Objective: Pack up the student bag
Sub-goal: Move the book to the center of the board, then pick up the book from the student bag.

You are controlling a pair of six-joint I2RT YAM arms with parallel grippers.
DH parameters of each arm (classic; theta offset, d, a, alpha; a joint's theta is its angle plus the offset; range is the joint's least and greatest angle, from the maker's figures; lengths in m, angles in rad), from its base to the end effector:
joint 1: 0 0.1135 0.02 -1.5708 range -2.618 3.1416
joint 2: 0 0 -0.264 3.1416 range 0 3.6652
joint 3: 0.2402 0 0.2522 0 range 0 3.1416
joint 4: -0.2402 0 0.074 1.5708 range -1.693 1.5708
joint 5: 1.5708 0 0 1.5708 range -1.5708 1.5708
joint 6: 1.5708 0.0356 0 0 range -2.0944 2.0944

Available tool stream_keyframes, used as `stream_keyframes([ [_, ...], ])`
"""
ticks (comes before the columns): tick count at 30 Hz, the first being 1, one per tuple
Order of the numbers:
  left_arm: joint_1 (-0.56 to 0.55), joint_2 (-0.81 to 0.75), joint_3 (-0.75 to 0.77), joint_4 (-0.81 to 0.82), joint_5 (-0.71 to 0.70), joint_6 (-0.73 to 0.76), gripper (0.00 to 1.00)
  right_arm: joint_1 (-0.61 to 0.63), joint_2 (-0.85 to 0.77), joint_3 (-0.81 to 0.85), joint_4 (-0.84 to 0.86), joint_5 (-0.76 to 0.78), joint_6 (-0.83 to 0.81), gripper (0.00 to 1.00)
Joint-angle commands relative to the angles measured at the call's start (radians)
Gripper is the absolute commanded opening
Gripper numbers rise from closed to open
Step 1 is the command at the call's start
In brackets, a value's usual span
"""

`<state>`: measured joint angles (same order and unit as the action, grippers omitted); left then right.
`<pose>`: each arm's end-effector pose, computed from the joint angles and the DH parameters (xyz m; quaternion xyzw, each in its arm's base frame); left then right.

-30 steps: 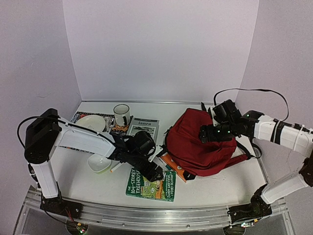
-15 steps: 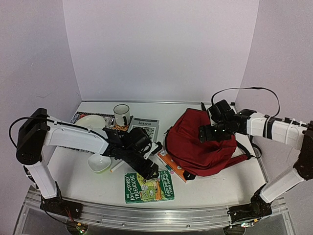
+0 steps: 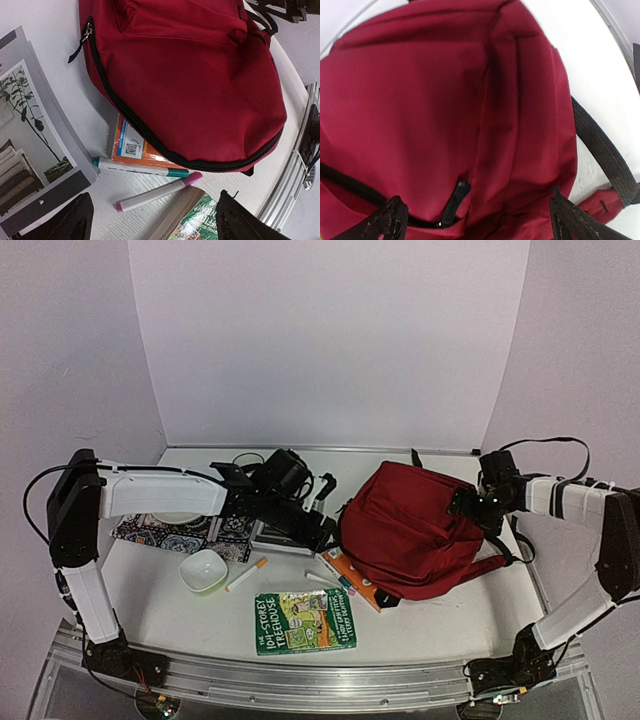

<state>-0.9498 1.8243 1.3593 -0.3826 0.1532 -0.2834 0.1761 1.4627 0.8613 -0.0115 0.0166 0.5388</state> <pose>0.2308 -0.3320 0.2310 0.3306 0.8724 -0.2624 0.2464 0.3123 0.0550 0.2238 0.1638 0.8722 0.1543 0.4343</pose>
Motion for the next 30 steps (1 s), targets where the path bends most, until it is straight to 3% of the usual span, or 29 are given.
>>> stream_keyframes([
  [1,0.013,0.025,0.072,0.017,-0.010,0.026,0.86,-0.042,0.057,-0.006,0.109,-0.051,0.093,0.98],
  [9,0.017,0.045,0.121,0.020,-0.004,0.041,0.86,-0.104,0.147,-0.074,0.266,-0.105,0.121,0.98],
  [11,0.017,0.049,0.132,0.022,-0.002,0.047,0.86,-0.105,0.184,-0.069,0.291,-0.156,0.106,0.94],
  [14,0.017,0.059,0.157,0.027,0.007,0.059,0.86,-0.104,0.227,-0.065,0.330,-0.269,0.086,0.77],
  [23,0.017,0.134,0.292,0.034,0.057,0.068,0.86,-0.105,0.140,-0.090,0.363,-0.432,0.067,0.06],
  [25,0.016,0.158,0.325,0.034,0.065,0.069,0.86,-0.105,0.098,-0.092,0.363,-0.460,0.075,0.00],
  [30,0.016,0.210,0.416,0.034,0.094,0.067,0.84,-0.106,-0.010,-0.089,0.364,-0.502,0.098,0.00],
])
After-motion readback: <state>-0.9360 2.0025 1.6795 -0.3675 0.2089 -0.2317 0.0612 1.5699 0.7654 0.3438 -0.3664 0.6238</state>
